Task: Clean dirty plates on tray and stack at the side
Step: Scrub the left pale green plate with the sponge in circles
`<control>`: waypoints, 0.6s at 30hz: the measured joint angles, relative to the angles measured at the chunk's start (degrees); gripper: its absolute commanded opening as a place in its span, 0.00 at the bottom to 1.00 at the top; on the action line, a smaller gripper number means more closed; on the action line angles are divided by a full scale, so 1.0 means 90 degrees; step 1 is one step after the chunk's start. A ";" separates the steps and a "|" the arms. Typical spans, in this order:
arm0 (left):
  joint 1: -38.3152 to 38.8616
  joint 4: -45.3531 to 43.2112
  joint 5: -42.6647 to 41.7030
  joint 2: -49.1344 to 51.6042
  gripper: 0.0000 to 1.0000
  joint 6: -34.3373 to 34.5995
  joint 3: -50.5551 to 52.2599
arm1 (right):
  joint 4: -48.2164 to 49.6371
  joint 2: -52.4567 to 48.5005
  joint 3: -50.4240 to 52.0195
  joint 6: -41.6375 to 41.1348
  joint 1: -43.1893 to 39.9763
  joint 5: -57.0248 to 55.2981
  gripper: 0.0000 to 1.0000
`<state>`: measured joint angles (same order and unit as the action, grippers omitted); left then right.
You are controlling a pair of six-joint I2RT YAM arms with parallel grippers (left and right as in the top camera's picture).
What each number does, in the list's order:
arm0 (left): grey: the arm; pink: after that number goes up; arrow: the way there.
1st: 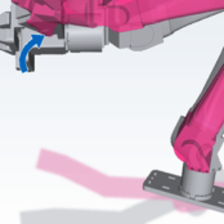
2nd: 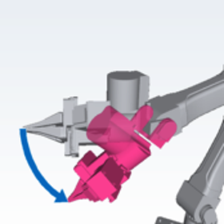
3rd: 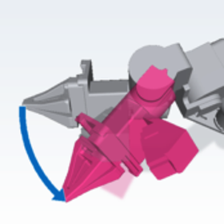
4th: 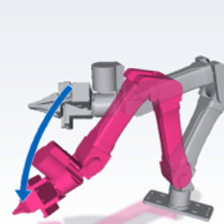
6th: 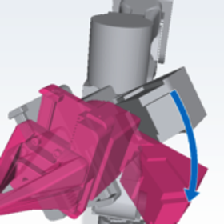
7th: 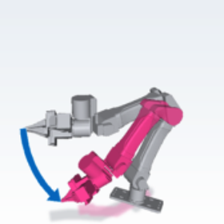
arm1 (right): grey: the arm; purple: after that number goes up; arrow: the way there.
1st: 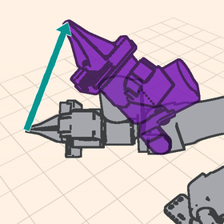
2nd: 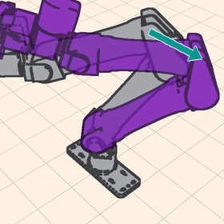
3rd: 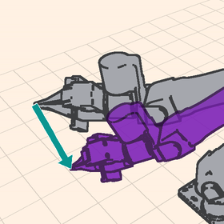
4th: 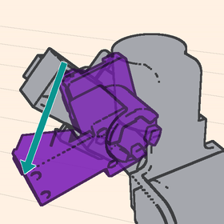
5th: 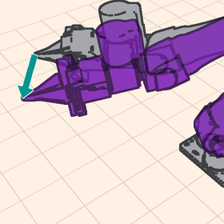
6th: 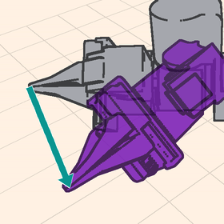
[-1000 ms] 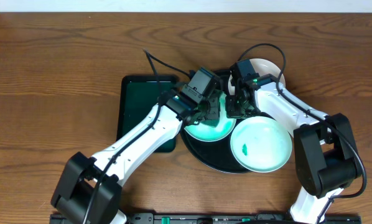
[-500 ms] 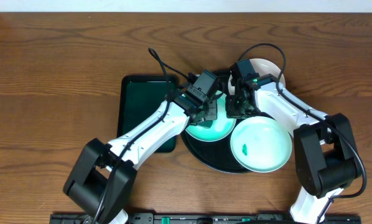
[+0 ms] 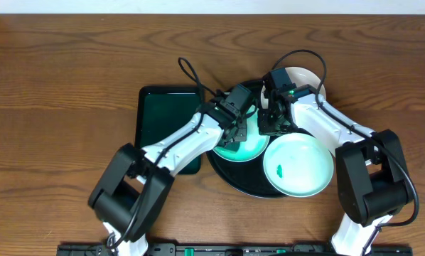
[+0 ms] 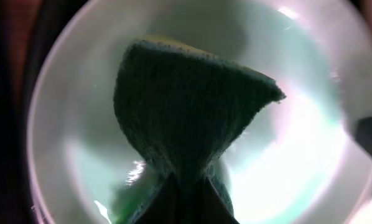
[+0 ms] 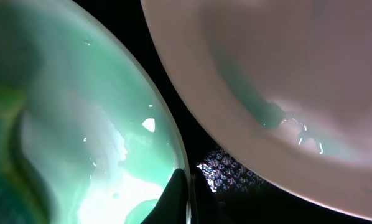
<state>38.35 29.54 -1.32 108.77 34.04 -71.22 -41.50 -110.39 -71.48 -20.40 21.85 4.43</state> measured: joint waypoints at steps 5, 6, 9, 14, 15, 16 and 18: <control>0.0010 -0.0066 -0.0002 0.0148 0.07 0.0002 -0.0022 | 0.0000 0.0000 0.0000 0.0000 0.0000 0.0000 0.01; 0.0015 -0.0068 -0.0002 0.0165 0.07 0.0002 -0.0029 | 0.0000 0.0000 0.0000 0.0000 -0.0002 0.0000 0.01; 0.0019 -0.0070 -0.0041 0.0211 0.07 0.0000 -0.0063 | 0.0000 0.0000 0.0000 0.0002 0.0000 0.0000 0.01; 0.0019 -0.0117 -0.0168 0.0282 0.07 0.0002 -0.0085 | 0.0000 0.0000 0.0000 0.0002 0.0000 0.0000 0.01; 0.0022 -0.0121 -0.0175 0.0296 0.07 0.0002 -0.0092 | 0.0000 0.0000 0.0000 0.0000 0.0000 0.0000 0.01; 0.0027 -0.0121 -0.0177 0.0308 0.07 0.0002 -0.0097 | 0.0000 0.0000 0.0000 0.0002 0.0000 0.0000 0.01; 0.0032 -0.0121 -0.0180 0.0325 0.07 0.0000 -0.0102 | 0.0000 0.0000 0.0000 0.0000 0.0000 0.0000 0.01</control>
<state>38.63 28.45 -2.94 111.70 34.04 -72.14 -41.50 -110.39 -71.48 -20.40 21.85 4.43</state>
